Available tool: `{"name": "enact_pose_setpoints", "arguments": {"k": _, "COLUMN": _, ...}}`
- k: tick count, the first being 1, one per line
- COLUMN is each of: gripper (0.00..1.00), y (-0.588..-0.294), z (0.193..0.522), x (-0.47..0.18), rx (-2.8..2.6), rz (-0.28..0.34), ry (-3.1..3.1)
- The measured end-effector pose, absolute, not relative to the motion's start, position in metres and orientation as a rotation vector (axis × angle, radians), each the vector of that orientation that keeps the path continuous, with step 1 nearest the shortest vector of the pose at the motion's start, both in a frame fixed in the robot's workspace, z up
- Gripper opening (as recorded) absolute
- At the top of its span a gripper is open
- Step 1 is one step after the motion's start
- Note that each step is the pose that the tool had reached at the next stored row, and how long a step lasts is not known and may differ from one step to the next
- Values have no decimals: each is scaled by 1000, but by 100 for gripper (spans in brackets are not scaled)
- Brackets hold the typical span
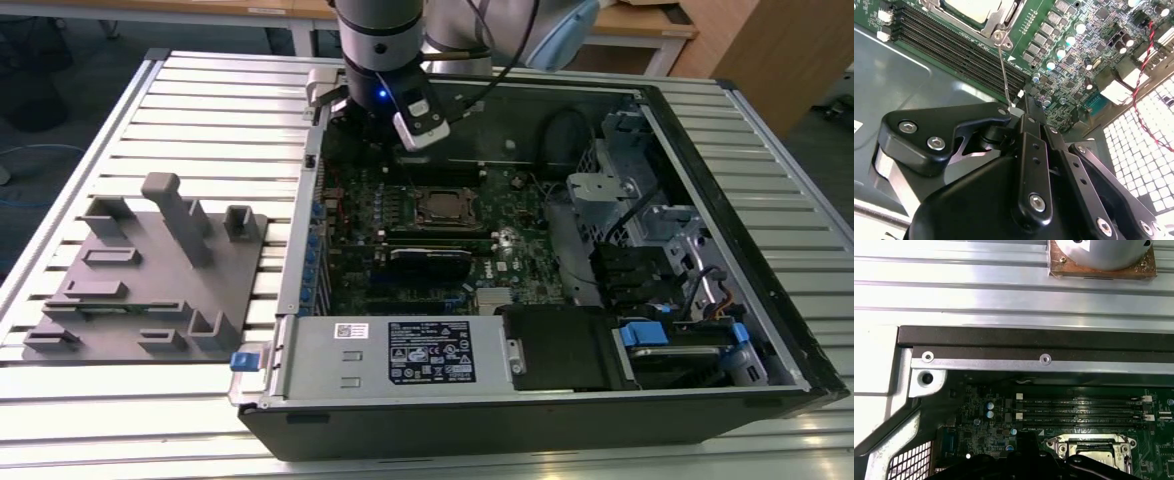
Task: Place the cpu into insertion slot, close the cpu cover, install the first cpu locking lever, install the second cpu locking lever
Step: 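Install the first cpu locking lever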
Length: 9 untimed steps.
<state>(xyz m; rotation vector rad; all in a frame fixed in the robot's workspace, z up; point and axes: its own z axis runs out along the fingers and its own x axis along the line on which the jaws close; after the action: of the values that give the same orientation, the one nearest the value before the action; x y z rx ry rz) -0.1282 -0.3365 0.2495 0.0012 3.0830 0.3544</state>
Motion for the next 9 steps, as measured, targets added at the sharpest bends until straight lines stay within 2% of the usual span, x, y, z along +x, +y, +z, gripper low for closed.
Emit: {"name": "enact_pose_setpoints", "arguments": {"k": 9, "gripper": 10, "y": -336, "z": 249, "x": -123, "rx": 1, "rz": 354, "ry": 3083}}
